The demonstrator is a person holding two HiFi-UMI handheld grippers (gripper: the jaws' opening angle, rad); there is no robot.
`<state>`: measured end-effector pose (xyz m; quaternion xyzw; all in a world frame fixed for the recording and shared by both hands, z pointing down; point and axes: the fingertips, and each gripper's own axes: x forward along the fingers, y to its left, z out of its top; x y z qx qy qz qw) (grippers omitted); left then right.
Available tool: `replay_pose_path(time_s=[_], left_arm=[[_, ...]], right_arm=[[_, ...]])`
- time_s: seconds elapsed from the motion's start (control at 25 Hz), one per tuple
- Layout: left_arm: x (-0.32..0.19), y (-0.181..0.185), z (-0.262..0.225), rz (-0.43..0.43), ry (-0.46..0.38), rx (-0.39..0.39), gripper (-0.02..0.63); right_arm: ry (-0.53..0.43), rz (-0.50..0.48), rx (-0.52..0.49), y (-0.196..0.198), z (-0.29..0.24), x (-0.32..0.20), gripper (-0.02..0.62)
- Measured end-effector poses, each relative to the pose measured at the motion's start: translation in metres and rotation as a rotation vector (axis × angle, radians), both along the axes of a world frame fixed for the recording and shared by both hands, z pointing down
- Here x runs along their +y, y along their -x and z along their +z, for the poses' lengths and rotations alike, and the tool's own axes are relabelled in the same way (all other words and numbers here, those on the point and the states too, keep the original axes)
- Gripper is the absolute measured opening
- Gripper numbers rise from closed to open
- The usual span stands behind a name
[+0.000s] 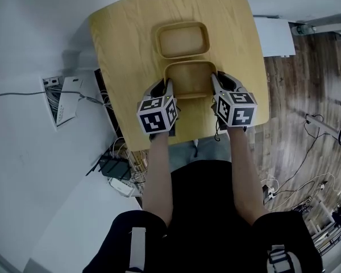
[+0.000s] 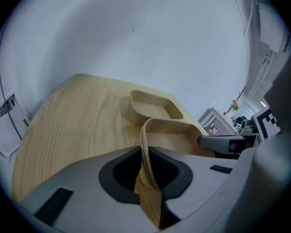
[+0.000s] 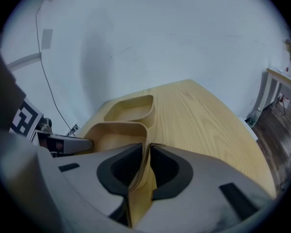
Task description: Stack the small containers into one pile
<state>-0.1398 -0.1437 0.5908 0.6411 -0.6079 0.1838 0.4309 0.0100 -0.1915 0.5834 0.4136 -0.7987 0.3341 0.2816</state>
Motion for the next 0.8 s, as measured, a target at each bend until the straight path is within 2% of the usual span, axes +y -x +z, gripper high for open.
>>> replay_pose_path(time_s=[0.36,0.56,0.8], left_arm=[[-0.006,0.008,-0.035,-0.040,-0.074,-0.019,0.037],[-0.022,0.012,-0.066,-0.060,-0.146,-0.033,0.031],[-0.042,0.024,-0.090,-0.080,-0.193,-0.048,0.031]], right_arm=[[-0.074,-0.013,-0.032,0.009,-0.036,-0.010,0.052],[-0.150,-0.025,-0.035,0.014,-0.066,-0.024,0.035],[-0.197,-0.039,-0.046,0.026,-0.089,-0.045,0.035]])
